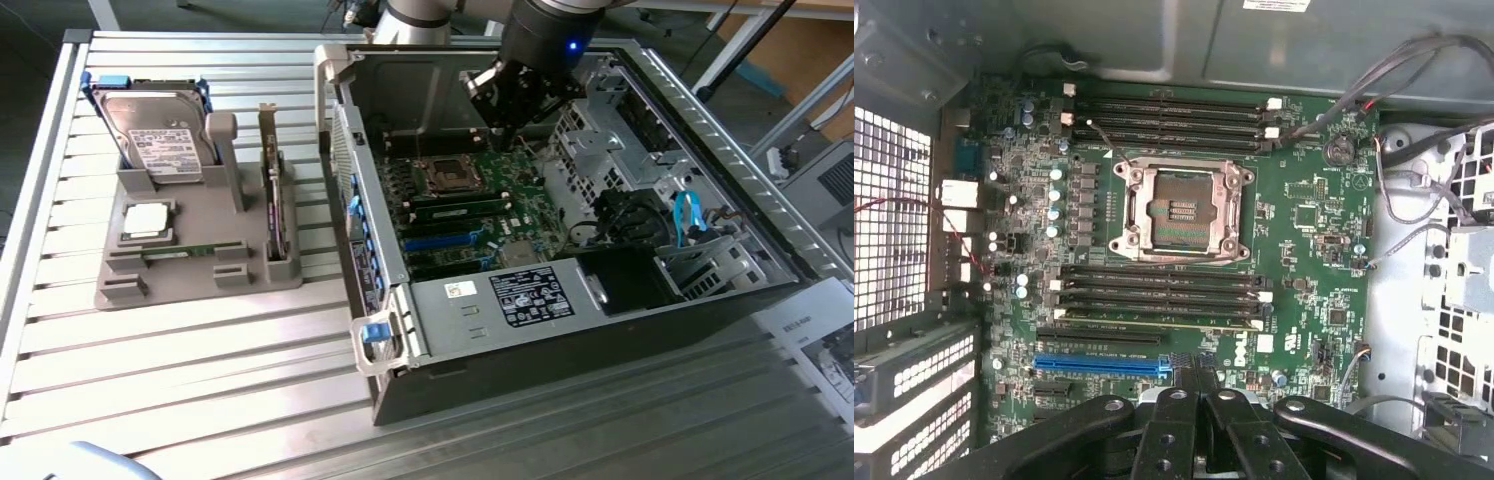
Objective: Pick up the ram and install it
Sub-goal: 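Press down the ram until it locks into place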
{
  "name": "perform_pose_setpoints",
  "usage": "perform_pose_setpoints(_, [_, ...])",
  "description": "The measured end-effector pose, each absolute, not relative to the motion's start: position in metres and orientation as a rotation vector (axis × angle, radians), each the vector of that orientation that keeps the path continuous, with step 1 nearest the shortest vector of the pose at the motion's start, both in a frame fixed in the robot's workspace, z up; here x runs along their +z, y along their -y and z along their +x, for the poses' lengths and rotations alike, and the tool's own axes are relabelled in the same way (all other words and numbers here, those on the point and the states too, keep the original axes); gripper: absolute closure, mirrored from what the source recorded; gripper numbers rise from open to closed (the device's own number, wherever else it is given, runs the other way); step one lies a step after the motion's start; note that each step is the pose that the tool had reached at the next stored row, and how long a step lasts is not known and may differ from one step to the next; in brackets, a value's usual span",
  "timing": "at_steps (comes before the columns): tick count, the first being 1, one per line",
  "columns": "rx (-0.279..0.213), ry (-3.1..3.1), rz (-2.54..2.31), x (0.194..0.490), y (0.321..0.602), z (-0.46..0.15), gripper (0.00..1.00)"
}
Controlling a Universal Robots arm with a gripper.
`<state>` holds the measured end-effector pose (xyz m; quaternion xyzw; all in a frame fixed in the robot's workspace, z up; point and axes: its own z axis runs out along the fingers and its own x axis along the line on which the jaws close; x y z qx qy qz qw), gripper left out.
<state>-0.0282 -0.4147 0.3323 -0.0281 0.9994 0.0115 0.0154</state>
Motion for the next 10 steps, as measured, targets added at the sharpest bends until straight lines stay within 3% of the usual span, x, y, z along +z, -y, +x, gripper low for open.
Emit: perform_pose_setpoints(10, [0.037,-3.127,-0.088,0.3323,0.4146,-0.0248,0.9])
